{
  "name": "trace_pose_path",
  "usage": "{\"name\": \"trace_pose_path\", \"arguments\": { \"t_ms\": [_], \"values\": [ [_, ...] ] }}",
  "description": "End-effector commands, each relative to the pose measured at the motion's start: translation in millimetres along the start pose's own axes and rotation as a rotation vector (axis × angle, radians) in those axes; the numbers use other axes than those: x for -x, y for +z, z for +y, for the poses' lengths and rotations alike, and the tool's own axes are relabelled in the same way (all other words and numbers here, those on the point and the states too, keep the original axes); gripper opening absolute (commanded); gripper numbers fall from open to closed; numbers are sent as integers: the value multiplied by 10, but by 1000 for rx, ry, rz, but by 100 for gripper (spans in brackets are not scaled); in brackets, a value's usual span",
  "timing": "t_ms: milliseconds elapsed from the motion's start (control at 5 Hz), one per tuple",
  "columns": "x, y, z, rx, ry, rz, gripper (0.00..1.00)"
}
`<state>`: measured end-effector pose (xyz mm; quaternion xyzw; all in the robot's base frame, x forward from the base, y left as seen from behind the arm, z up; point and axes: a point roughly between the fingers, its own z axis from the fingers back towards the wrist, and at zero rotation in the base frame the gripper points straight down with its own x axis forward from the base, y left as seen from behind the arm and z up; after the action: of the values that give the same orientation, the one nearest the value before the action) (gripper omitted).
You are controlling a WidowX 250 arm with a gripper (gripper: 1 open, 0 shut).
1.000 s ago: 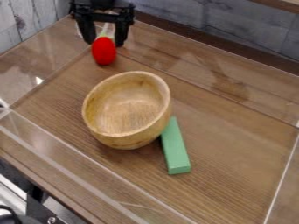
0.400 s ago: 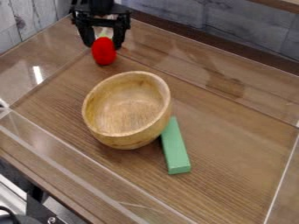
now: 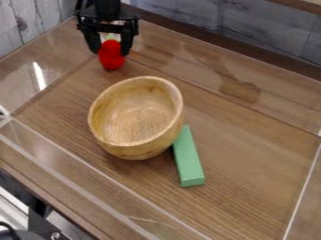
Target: Move the red fruit to the right
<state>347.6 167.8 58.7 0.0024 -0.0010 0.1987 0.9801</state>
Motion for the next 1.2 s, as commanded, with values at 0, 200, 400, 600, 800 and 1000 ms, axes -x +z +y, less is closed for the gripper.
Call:
{"name": "trace_pose_path", "arguments": {
  "t_ms": [0,200,400,600,800,1000],
  "values": [
    [-150,198,74,-14,29,-89,100],
    [-174,178,82,-18,38,-100,100],
    [-189,168,85,-20,44,-112,100],
    [-195,157,86,-23,50,-121,100],
    [-189,145,80,-27,53,-130,100],
    [-176,134,72,-31,56,-137,100]
  ]
}}
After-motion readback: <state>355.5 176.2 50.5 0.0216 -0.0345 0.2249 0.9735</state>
